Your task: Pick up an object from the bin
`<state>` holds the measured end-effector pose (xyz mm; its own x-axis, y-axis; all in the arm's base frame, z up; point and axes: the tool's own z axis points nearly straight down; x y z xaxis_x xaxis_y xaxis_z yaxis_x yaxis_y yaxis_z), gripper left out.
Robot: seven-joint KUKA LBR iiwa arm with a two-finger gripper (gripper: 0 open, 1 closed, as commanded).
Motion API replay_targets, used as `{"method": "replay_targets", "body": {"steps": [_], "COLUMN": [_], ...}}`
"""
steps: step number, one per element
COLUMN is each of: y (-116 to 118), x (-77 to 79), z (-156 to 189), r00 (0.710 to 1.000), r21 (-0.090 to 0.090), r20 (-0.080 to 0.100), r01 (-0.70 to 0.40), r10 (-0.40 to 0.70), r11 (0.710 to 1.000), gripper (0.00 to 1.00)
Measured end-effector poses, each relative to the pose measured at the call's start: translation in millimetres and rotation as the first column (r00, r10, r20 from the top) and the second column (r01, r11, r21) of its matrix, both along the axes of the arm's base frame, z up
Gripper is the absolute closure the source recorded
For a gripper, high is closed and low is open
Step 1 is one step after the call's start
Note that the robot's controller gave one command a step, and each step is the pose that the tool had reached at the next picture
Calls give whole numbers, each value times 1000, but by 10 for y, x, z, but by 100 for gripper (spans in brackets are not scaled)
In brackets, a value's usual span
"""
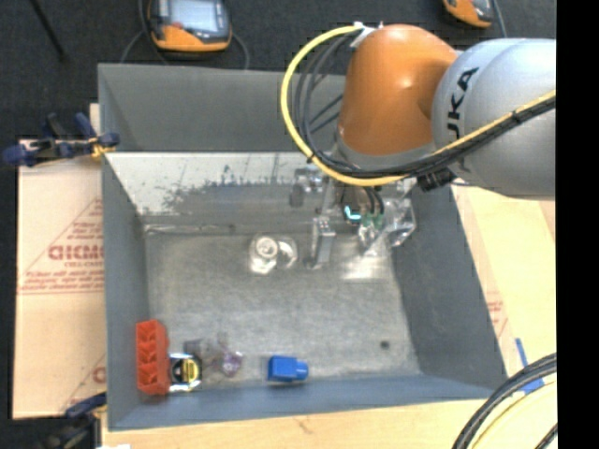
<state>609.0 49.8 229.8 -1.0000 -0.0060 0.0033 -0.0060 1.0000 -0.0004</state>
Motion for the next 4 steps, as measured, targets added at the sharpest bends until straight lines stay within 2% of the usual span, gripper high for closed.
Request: {"method": "replay_targets", "body": {"steps": [1, 2, 3, 4], "y": [594, 270, 927, 889], "x": [-723, -1064, -1246, -1252], "z": [-1621, -1485, -1543, -1552], "r00": [924, 960, 944, 946], "r21": [2, -3, 2, 1], "r20": [1, 25, 12, 8], "r01": [-381, -280, -330, -323], "r10": [381, 280, 330, 323], "r11": [924, 960, 944, 946], "gripper": [0, 0, 0, 100]}}
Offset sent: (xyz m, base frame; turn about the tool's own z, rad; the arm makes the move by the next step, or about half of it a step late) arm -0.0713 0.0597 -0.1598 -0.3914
